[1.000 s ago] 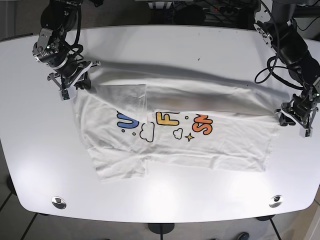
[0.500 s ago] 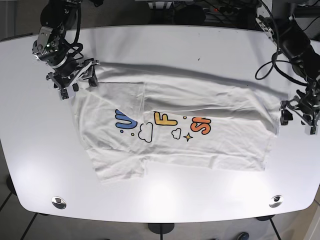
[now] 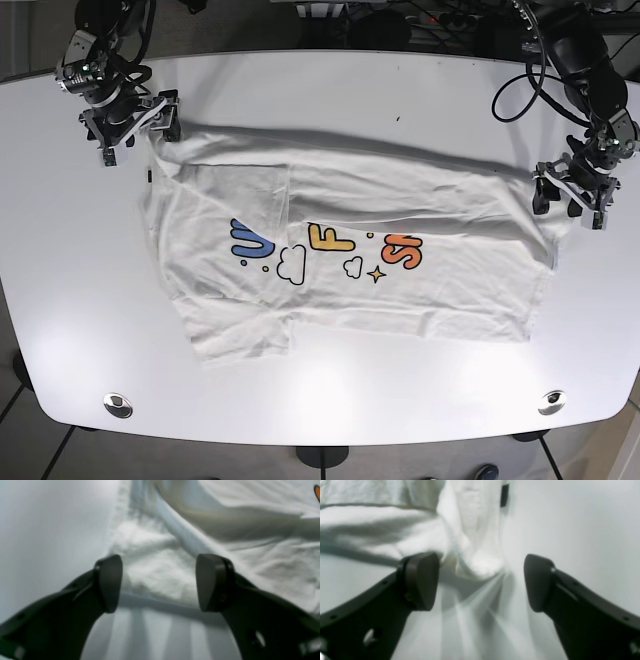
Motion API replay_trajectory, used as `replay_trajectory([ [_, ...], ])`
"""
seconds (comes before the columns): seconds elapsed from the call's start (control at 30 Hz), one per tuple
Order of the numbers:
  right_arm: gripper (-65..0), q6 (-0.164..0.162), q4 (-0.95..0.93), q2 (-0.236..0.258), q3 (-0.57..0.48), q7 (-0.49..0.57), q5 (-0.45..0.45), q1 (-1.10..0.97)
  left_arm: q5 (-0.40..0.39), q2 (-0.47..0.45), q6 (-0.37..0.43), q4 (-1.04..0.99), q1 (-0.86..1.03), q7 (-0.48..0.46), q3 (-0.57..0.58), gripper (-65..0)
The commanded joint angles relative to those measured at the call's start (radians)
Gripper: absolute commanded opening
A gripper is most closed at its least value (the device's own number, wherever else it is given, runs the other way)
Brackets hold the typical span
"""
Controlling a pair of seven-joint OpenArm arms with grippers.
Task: Fold the T-shirt properly
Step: 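Pull the shirt edge with both grippers to smooth the shirt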
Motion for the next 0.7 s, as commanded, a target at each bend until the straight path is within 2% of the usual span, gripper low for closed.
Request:
replay_trajectory([
  [0.03,-24.7,0.005,-0.013,0.013,0.004,0.021,0.016,0.02,-0.017,-0.027,-0.001,0.001,-0.022,-0.034,-0.007,-31.7],
  [0.17,-50.7,0.005,-0.042,0.017,0.004,0.021,0.016,0.048,-0.017,-0.028,-0.001,-0.042,-0.023,-0.036,-0.007,-49.7],
  [0.2,-57.1,0.005,-0.042,0.017,0.004,0.021,0.016,0.048,-0.016,-0.039,-0.001,-0.042,-0.022,-0.036,-0.006,-52.9],
  [0.23,-60.2,0.005,-0.042,0.017,0.004,0.021,0.016,0.048,-0.006,-0.045,-0.001,-0.045,-0.022,-0.034,-0.003,-53.9],
  [0.37,-61.7,0.005,-0.033,0.019,0.006,0.021,0.014,0.042,0.069,-0.044,-0.001,-0.076,-0.019,-0.031,-0.015,-54.0],
  [0.53,-63.1,0.011,-0.032,0.04,0.01,0.021,0.016,0.008,0.07,-0.042,-0.001,-0.025,0.09,0.046,-0.11,-54.2],
  [0.6,-63.1,0.011,-0.016,0.04,0.013,0.021,0.016,-0.009,0.069,-0.012,-0.001,0.05,0.17,0.047,-0.148,-61.4],
  [0.7,-63.1,0.013,0.007,0.042,0.013,0.021,0.016,-0.046,0.075,0.048,-0.001,0.177,0.268,0.099,-0.21,-62.6],
])
